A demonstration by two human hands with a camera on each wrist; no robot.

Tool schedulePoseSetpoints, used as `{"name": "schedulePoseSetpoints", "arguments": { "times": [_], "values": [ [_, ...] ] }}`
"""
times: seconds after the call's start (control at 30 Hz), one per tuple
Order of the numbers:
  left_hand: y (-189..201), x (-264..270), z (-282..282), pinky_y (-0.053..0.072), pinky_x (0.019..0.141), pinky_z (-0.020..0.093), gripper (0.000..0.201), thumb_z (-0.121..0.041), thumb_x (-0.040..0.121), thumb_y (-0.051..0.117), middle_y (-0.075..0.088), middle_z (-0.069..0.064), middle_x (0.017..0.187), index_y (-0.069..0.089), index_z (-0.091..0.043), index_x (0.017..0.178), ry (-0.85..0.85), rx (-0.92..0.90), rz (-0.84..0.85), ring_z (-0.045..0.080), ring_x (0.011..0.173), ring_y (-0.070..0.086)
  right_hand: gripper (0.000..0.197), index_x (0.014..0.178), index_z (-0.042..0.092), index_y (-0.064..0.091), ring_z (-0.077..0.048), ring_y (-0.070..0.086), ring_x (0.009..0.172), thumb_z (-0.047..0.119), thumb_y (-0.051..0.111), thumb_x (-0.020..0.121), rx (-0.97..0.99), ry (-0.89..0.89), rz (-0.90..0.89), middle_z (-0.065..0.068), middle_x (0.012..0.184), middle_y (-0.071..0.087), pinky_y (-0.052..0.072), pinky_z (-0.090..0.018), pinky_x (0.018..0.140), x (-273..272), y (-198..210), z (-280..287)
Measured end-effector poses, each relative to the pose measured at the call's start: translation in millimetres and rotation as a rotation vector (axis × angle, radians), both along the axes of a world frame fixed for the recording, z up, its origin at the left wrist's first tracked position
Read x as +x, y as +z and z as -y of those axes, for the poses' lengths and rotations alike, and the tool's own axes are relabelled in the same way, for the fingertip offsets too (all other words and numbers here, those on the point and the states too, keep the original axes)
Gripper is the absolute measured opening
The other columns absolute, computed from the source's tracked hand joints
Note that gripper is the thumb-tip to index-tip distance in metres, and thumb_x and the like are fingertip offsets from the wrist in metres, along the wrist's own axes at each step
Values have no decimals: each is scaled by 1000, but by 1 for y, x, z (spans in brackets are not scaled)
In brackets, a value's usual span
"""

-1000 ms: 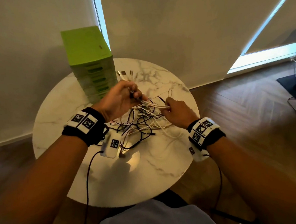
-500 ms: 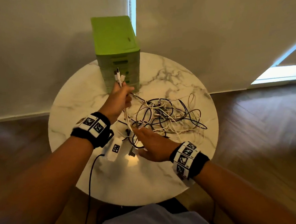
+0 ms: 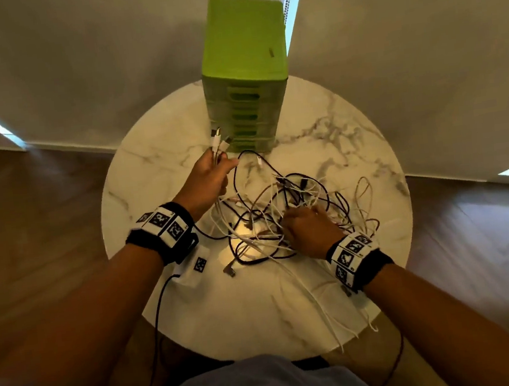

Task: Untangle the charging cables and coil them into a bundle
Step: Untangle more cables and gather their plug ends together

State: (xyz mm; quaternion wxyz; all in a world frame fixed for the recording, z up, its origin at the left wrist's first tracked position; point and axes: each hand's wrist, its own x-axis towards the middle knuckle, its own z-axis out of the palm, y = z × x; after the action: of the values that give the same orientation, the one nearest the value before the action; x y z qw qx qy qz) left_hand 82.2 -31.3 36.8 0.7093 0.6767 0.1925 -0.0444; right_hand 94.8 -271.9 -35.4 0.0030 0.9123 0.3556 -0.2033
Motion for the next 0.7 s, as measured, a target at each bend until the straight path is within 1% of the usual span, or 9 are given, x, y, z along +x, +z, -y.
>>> {"name": "schedulePoseSetpoints", "arguments": {
  "times": [0.07, 0.17, 0.27, 0.37, 0.47, 0.53, 0.6, 0.63, 0.7],
  "values": [
    [-1, -1, 0, 26, 53, 25, 22, -14, 102, 53, 30, -3, 68, 39, -22, 87, 32, 5, -11, 9, 56, 30, 27, 100, 16, 70, -27, 60, 109, 32, 48, 97, -30, -4, -57, -3, 113, 65, 38, -43, 95, 3, 5, 0],
    [-2, -5, 0, 32, 52, 22, 19, -16, 102, 54, 33, -2, 68, 41, -20, 89, 58, 72, -20, 8, 55, 33, 28, 83, 14, 65, -33, 66, 92, 34, 49, 96, 97, -153, -109, -12, 96, 69, 49, -37, 77, 29, 27, -10],
    [-3, -13, 0, 35, 53, 21, 18, -17, 103, 54, 35, -2, 67, 42, -20, 89, 85, 110, -26, 6, 53, 36, 25, 91, 16, 67, -34, 65, 89, 34, 50, 96, 222, -192, -47, -12, 96, 70, 51, -37, 73, 56, 50, -30],
    [-5, -22, -2, 35, 54, 24, 17, -17, 102, 55, 35, -3, 67, 42, -18, 91, 105, 113, -26, 7, 54, 35, 22, 97, 12, 67, -29, 64, 90, 29, 53, 97, 356, -144, -198, -10, 97, 71, 51, -37, 76, 60, 53, -49],
    [-7, -32, -5, 35, 55, 26, 21, -16, 101, 57, 35, -4, 65, 42, -20, 87, 124, 112, -32, 9, 55, 35, 24, 100, 8, 68, -29, 63, 98, 28, 54, 98, 226, 6, -370, -12, 102, 70, 48, -36, 80, 38, 26, -63],
    [-8, -40, -5, 35, 56, 28, 23, -17, 100, 58, 36, -4, 64, 42, -21, 84, 136, 127, -39, 10, 55, 35, 31, 112, 9, 67, -32, 61, 115, 33, 53, 98, 6, 112, -397, -14, 123, 66, 49, -40, 95, 20, 4, -67],
    [-9, -48, -5, 35, 56, 29, 25, -17, 100, 59, 38, -4, 63, 42, -22, 82, 137, 141, -42, 11, 55, 36, 39, 129, 11, 61, -31, 54, 128, 33, 51, 99, -110, 152, -392, -13, 141, 57, 45, -39, 105, 13, -8, -66],
    [-9, -52, -5, 35, 56, 29, 25, -18, 100, 59, 38, -4, 62, 42, -22, 82, 139, 145, -43, 11, 55, 36, 39, 130, 10, 61, -31, 54, 128, 32, 50, 100, -105, 148, -400, -13, 141, 58, 45, -35, 104, 13, -8, -66],
    [-8, -57, -3, 36, 57, 30, 25, -18, 100, 59, 39, -3, 63, 42, -22, 81, 135, 156, -42, 12, 57, 37, 31, 116, 10, 68, -30, 59, 119, 30, 50, 101, -40, 112, -403, -13, 127, 66, 44, -29, 90, 24, -4, -63]
  ]
}}
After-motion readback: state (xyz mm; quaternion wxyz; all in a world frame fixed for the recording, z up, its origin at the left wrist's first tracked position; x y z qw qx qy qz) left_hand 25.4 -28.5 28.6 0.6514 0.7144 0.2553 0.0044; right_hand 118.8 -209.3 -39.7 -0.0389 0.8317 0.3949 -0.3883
